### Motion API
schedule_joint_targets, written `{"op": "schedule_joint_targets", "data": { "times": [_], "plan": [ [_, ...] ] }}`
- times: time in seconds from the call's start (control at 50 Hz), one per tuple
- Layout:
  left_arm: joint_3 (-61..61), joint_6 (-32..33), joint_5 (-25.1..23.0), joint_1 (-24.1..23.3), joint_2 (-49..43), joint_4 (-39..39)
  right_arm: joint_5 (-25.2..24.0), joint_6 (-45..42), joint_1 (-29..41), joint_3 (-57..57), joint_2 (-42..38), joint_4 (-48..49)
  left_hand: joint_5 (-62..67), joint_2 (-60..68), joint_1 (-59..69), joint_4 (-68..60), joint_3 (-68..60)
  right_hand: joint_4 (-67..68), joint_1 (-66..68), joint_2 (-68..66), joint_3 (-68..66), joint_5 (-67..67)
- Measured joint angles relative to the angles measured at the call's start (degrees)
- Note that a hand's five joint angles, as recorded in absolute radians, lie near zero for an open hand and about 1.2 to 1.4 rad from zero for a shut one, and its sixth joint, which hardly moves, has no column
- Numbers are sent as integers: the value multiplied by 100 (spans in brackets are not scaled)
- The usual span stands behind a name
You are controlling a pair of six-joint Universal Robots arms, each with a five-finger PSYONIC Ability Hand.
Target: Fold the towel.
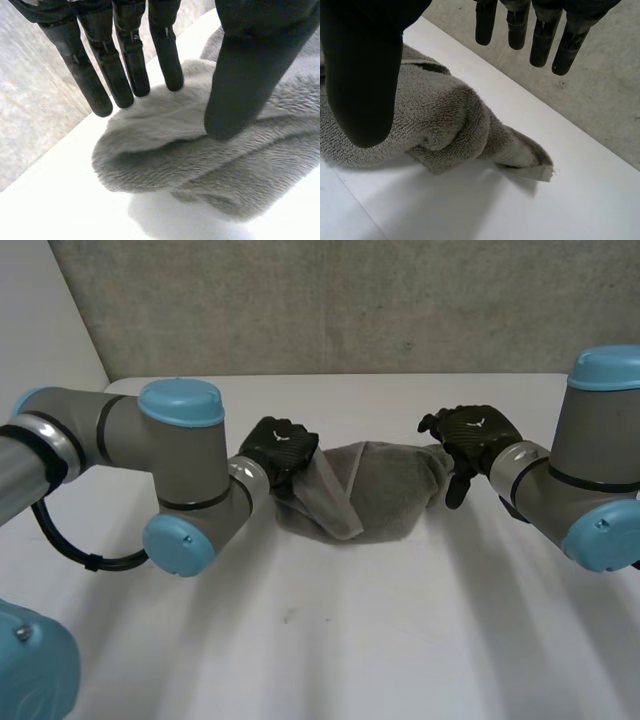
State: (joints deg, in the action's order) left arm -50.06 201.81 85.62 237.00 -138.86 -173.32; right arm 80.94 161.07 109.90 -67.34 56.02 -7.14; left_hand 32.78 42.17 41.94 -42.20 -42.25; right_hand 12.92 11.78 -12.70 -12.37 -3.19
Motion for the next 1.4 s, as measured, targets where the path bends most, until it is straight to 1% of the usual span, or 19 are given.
{"op": "schedule_joint_targets", "data": {
  "times": [0.14, 0.36, 0.46, 0.52, 0.62, 0.64, 0.66, 0.68, 0.72, 0.76, 0.92, 1.0, 1.04, 1.08, 1.12, 1.14, 1.18, 1.24, 1.4],
  "plan": [
    [-165, 32, -52, -22, -34, -726, -8, 31, -5, 124, -317, 17, -984, -923, -890, 924, 921, 0, 1, 0, 0, 0],
    [178, 477, -322, -68, -811, -949, 43, 39, -12, 223, -613, 351, -1122, -1057, -1020, 1059, 1052, 0, 1, 0, 0, 0],
    [332, 655, -327, -68, -1027, -931, 24, 51, -6, 302, -751, 545, -790, -632, -622, 718, 726, 0, 0, 0, 0, 0],
    [404, 735, -272, -65, -1065, -908, -36, 54, 18, 471, -989, 645, 1165, 1261, 1296, -1252, -1234, 0, 1, 0, 0, 0],
    [336, 713, -138, -52, -795, -869, -171, 56, 58, 728, -1337, 654, 2075, 2263, 2061, -2240, -2213, 1056, 1568, -1109, -1117, -969],
    [268, 688, -79, -43, -657, -860, -215, 56, 65, 772, -1402, 648, 2225, 2423, 2176, -2418, -2377, 2661, 3384, -2700, -2725, -2469],
    [195, 663, -29, -35, -533, -851, -255, 56, 70, 802, -1444, 646, 2307, 2521, 2244, -2507, -2472, 3677, 4410, -3742, -3740, -3404],
    [130, 641, 8, -28, -425, -847, -277, 57, 73, 813, -1462, 637, 2335, 2542, 2256, -2542, -2507, 3677, 4410, -3742, -3740, -3404],
    [-114, 567, 112, -3, -74, -842, -348, 59, 79, 806, -1473, 613, 2402, 2629, 2302, -2635, -2589, 5234, 6062, -5262, -5275, -4908],
    [-362, 493, 177, 23, 241, -846, -389, 60, 80, 742, -1397, 578, 2452, 2683, 2332, -2694, -2640, 5435, 6201, -5369, -5471, -5049],
    [-1474, 183, 242, 281, 1392, -879, -735, 1, 65, -142, -400, 116, 2479, 2716, 2362, -2743, -2683, 5508, 6212, -5369, -5519, -5107],
    [-1974, 26, 237, 502, 1824, -887, -1136, -45, 68, -689, 179, -345, 2481, 2720, 2363, -2746, -2692, 5508, 6212, -5368, -5519, -5131],
    [-2415, -158, 230, 815, 2160, -886, -1622, -206, 77, -1207, 668, -1022, 2509, 2722, 2388, -2747, -2695, 5508, 6212, -5368, -5519, -5146],
    [-2497, -200, 230, 899, 2214, -883, -1732, -285, 88, -1320, 764, -1218, 2515, 2724, 2388, -2747, -2695, 5508, 6212, -5369, -5520, -5149],
    [-2681, -308, 224, 1135, 2308, -868, -1979, -576, 149, -1574, 981, -1787, 2515, 2727, 2389, -2748, -2698, 4969, 5593, -4868, -4987, -4695],
    [-2769, -363, 216, 1277, 2334, -849, -2077, -754, 191, -1675, 1077, -2078, 2515, 2727, 2391, -2748, -2702, 3071, 3670, -3003, -3104, -3055],
    [-2868, -420, 201, 1437, 2344, -820, -2146, -929, 239, -1749, 1164, -2343, 2516, 2724, 2403, -2742, -2701, 1832, 2255, -1774, -1827, -1833],
    [-3024, -468, 166, 1582, 2336, -753, -2141, -951, 278, -1754, 1247, -2426, 2486, 2474, 2401, -2494, -2505, 1280, 1573, -1287, -1312, -1241],
    [-3671, -499, -114, 1672, 2391, -477, -1679, -198, 184, -1653, 1418, -1783, 895, 950, 938, -948, -947, 1073, 1334, -1167, -1149, -1008]
  ]
}}
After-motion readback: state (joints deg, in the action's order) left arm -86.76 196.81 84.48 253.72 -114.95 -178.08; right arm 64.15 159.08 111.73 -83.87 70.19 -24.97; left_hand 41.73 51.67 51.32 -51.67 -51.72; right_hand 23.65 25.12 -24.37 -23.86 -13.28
